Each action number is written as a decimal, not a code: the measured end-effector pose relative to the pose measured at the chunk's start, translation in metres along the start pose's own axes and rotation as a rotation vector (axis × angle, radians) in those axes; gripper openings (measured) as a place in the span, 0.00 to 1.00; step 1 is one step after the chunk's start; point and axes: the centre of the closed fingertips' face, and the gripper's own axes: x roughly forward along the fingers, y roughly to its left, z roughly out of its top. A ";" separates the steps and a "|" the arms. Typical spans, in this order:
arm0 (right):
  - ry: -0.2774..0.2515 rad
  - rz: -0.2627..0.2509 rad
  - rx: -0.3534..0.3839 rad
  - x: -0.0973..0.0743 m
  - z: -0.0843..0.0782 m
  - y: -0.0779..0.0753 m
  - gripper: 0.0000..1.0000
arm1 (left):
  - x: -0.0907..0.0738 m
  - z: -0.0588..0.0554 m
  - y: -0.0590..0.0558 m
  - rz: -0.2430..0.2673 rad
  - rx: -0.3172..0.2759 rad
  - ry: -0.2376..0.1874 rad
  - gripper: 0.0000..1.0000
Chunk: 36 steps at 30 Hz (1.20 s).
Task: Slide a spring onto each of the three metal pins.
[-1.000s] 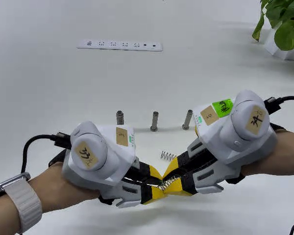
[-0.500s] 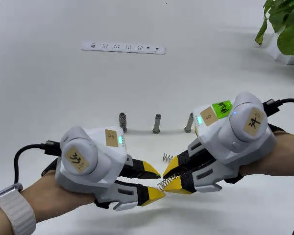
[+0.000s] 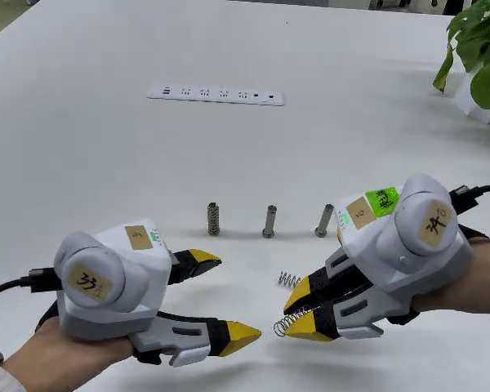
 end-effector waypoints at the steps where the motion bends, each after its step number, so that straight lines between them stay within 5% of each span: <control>1: 0.000 -0.001 0.000 -0.001 0.000 -0.001 0.12 | -0.001 0.000 0.002 0.012 -0.010 -0.002 0.67; 5: 0.006 -0.003 -0.004 -0.003 0.000 -0.004 0.12 | -0.008 0.003 0.018 0.093 -0.087 -0.047 0.78; 13: 0.035 0.007 -0.020 -0.006 -0.002 -0.009 0.12 | -0.019 0.005 0.037 0.190 -0.129 -0.090 0.99; 25: 0.112 0.008 -0.088 -0.016 0.001 -0.029 0.12 | -0.025 0.001 0.049 0.237 -0.097 -0.068 1.00; 27: 0.161 0.002 -0.133 -0.020 -0.002 -0.036 0.12 | -0.025 0.000 0.049 0.239 -0.087 -0.062 1.00; 36: 0.225 -0.039 -0.209 -0.035 0.008 -0.067 0.12 | -0.029 0.000 0.051 0.241 -0.097 -0.066 1.00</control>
